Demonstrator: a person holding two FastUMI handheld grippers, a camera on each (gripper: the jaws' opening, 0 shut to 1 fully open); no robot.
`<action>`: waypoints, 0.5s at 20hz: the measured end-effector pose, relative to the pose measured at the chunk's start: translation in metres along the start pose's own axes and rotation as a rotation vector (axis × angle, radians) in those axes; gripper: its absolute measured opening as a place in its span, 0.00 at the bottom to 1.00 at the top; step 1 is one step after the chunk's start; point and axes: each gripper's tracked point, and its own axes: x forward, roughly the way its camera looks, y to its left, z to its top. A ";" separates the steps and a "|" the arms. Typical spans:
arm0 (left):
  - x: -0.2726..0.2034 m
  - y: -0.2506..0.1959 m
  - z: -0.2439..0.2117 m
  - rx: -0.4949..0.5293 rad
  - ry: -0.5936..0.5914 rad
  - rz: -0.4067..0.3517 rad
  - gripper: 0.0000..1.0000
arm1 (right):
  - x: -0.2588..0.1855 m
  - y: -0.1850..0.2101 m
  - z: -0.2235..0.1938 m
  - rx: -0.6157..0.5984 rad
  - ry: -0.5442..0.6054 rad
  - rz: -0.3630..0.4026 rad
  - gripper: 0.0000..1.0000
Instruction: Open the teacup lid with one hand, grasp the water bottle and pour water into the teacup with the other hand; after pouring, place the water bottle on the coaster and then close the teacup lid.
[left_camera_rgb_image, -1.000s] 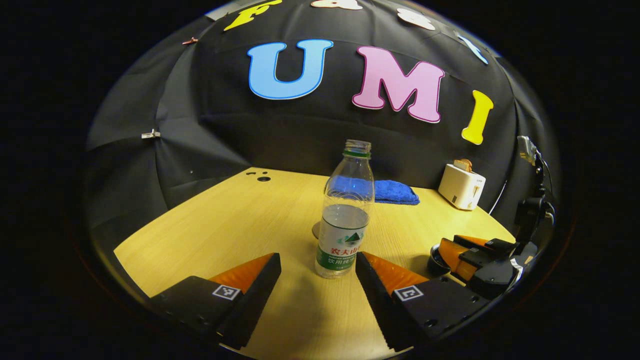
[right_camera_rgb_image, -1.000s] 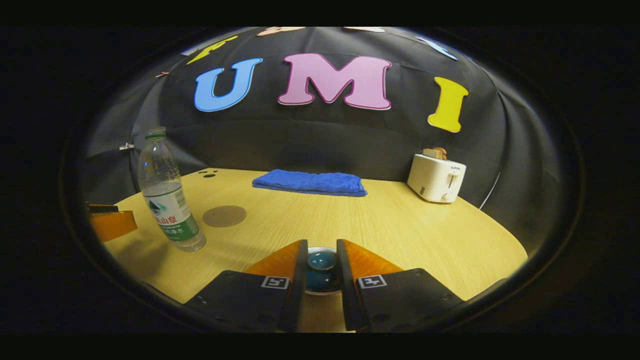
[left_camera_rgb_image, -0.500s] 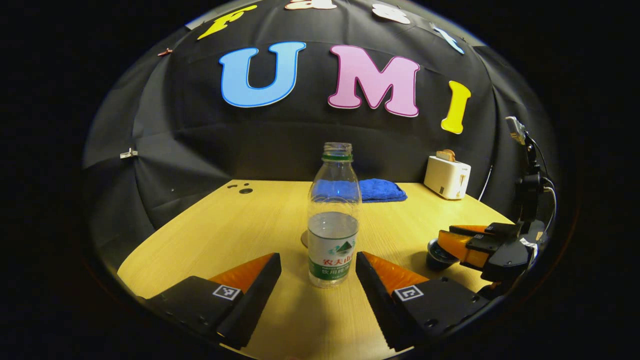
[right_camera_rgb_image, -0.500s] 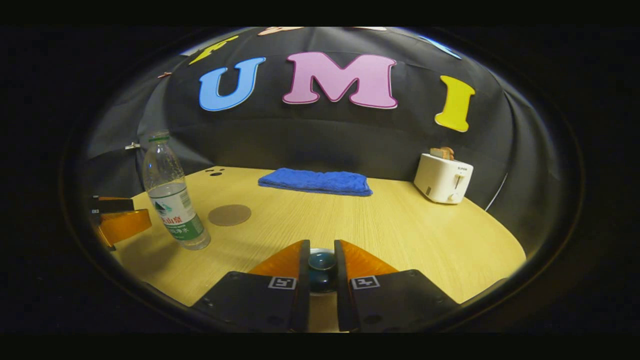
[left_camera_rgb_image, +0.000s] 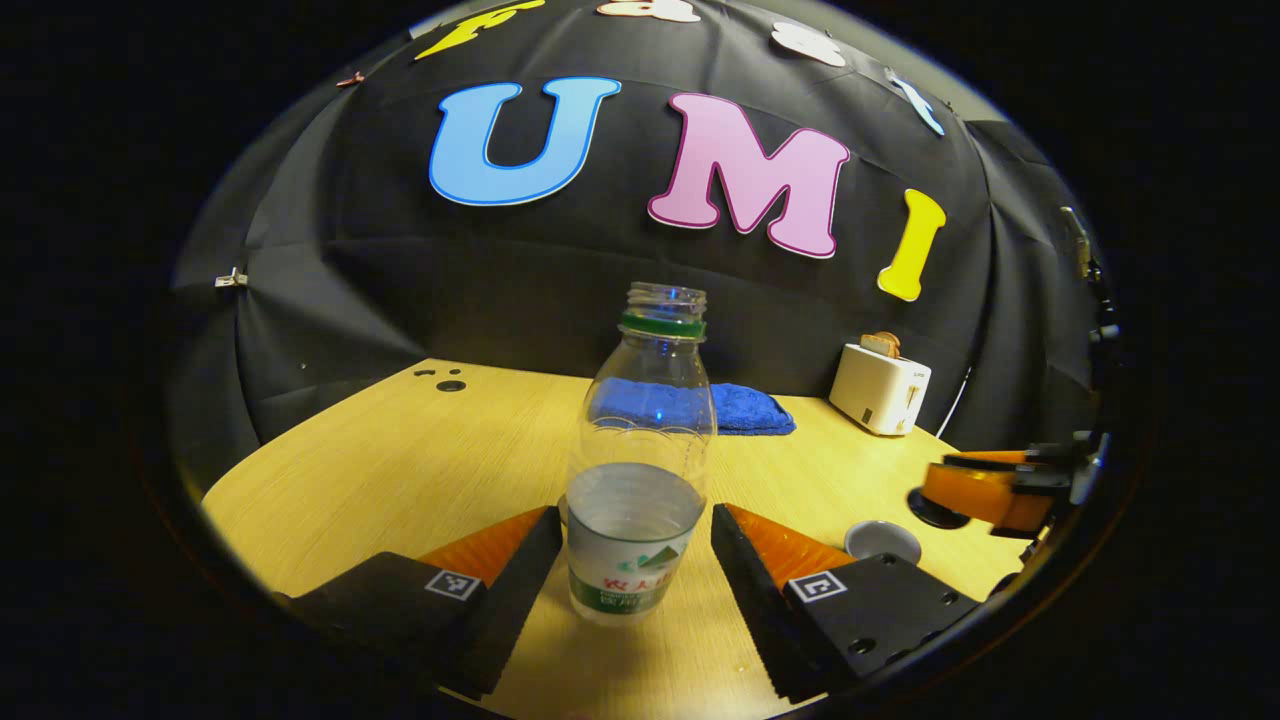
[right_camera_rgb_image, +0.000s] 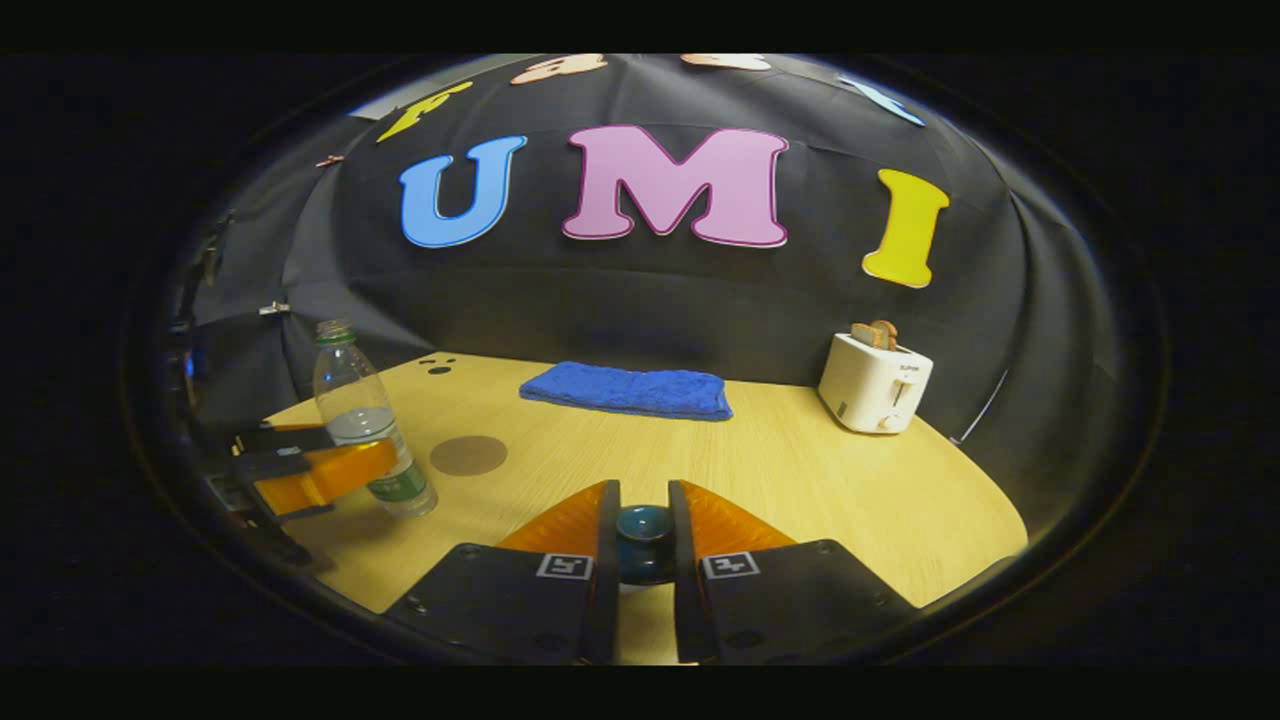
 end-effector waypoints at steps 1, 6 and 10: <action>0.008 -0.001 0.003 0.001 -0.012 -0.007 0.96 | -0.005 -0.004 0.003 0.002 -0.021 -0.008 0.30; 0.039 -0.003 0.011 0.067 -0.041 -0.033 0.96 | -0.015 -0.028 -0.004 0.038 -0.001 -0.050 0.25; 0.048 0.004 0.010 0.137 -0.038 0.001 0.83 | -0.014 -0.033 -0.020 0.087 0.044 -0.058 0.25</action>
